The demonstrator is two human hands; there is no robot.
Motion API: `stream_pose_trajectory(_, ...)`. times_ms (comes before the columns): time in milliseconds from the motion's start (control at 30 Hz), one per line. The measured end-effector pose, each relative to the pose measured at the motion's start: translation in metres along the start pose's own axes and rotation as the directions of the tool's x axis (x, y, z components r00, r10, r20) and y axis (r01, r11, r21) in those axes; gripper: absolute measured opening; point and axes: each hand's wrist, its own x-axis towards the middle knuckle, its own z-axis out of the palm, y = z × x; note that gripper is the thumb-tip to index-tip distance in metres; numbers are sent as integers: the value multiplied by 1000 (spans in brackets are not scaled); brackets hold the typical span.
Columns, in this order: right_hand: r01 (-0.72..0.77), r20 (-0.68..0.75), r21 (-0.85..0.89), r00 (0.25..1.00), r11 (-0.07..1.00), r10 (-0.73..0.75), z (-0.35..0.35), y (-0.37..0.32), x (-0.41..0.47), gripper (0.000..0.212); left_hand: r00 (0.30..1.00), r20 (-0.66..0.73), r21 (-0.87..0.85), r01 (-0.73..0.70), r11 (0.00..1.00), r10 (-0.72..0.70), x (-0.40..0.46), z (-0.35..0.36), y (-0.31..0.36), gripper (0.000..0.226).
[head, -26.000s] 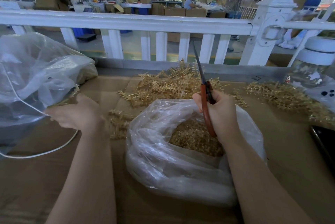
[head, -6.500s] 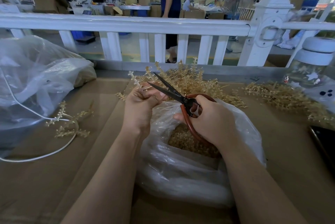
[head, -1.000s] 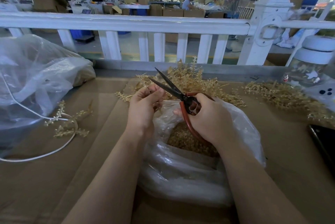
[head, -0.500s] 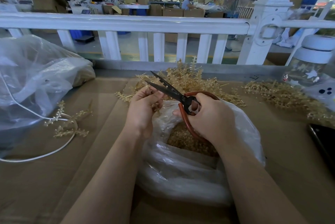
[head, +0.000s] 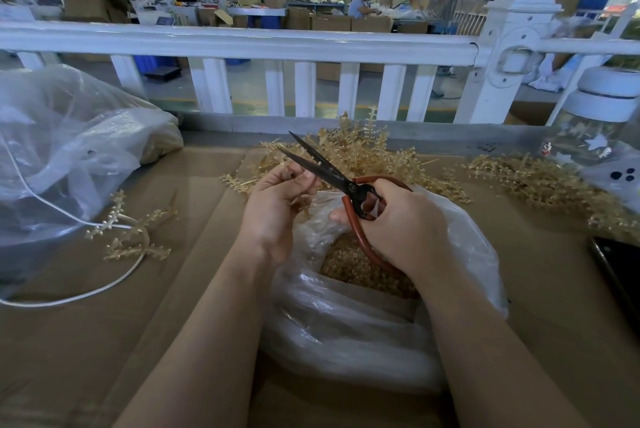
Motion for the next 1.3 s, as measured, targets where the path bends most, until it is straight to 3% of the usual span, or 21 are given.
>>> stream_pose_trajectory(367, 5, -32, -25, 999, 1000, -6, -2, -1, 0, 58, 1000, 6, 17, -9, 1000, 9, -4, 2, 3, 19)
stream_pose_trajectory(500, -2, -34, -18, 999, 1000, 1, -1, 1, 0, 67, 1000, 19, 5, -2, 1000, 2, -4, 2, 4, 33)
stream_pose_trajectory(600, 20, -40, 9, 999, 1000, -20, -1, 1, -1, 67, 998, -52, -1, 28, 1000, -28, -3, 2, 3, 38)
stream_pose_trajectory(833, 0, 51, -3, 999, 1000, 0, 1, 2, -1, 63, 971, -202, -79, 117, 990, -131, 2, -1, 0, 21)
stream_pose_trajectory(967, -109, 48, 204, 994, 973, 101, 2, 2, 0, 51, 979, -120, -39, 160, 986, -163, 3, -5, -2, 12)
stream_pose_trajectory(1067, -220, 62, 454, 975, 864, 215, 0, 0, 3, 44, 984, -16, 61, 181, 982, -180, 2, -3, -5, 1)
stream_pose_trajectory(1133, -268, 95, 579, 960, 770, 264, -2, -2, 4, 36, 982, -2, 100, 188, 977, -189, 1, -1, -5, 7)
stream_pose_trajectory(1300, -313, 138, 664, 944, 679, 300, -4, -3, 7, 25, 984, 35, 150, 168, 974, -175, -2, 4, -5, 8)
